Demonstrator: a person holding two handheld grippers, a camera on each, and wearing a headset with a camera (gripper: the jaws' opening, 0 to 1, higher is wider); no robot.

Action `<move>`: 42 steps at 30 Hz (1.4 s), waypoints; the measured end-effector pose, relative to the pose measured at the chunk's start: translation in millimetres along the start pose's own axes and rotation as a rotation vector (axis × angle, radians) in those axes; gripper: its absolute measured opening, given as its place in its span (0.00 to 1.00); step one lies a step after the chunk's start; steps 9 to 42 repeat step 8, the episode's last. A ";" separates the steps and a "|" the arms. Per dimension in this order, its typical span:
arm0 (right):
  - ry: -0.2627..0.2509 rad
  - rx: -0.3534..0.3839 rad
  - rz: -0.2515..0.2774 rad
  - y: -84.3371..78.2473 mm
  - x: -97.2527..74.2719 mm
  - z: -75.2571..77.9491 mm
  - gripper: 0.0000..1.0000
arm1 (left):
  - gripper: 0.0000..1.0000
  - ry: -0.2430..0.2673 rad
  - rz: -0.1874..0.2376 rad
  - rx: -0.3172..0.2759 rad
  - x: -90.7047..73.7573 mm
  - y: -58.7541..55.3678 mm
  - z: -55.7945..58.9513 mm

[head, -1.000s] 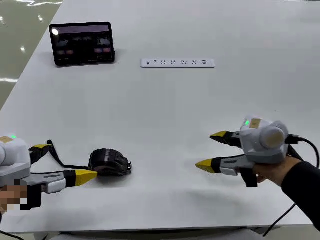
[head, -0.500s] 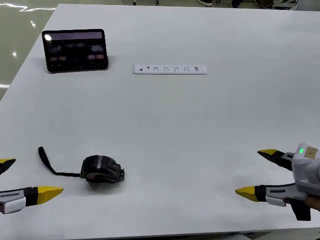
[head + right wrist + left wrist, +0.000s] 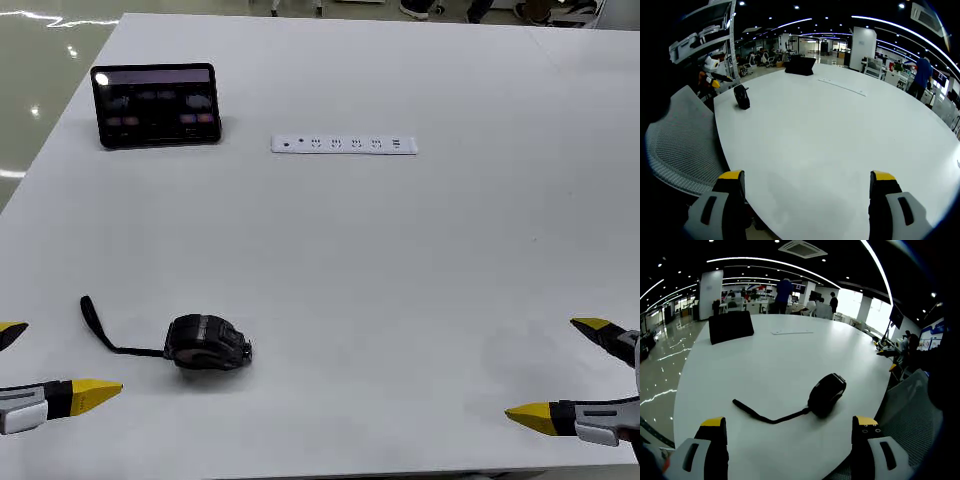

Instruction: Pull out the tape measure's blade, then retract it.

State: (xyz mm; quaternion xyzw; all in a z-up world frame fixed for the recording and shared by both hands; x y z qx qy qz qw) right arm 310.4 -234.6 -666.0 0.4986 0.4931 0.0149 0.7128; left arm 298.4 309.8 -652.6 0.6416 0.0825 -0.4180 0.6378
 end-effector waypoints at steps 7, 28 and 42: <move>0.007 0.003 0.011 3.0 2.4 -2.2 1.00 | 1.00 -0.003 0.009 -0.006 -3.7 1.7 -2.1; 0.008 0.003 0.011 3.0 2.6 -2.5 1.00 | 1.00 -0.003 0.010 -0.007 -4.0 1.7 -2.3; 0.008 0.003 0.011 3.0 2.6 -2.5 1.00 | 1.00 -0.003 0.010 -0.007 -4.0 1.7 -2.3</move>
Point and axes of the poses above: the centre of the closed fingertips' face, and the gripper's own axes: x roughly forward along the fingers, z roughly to its right, y roughly out of its top, the point moved 3 cm from there along -x, roughly backward along the fingers, and after that the axes turned 3 degrees about -z, right-handed, at the moved point
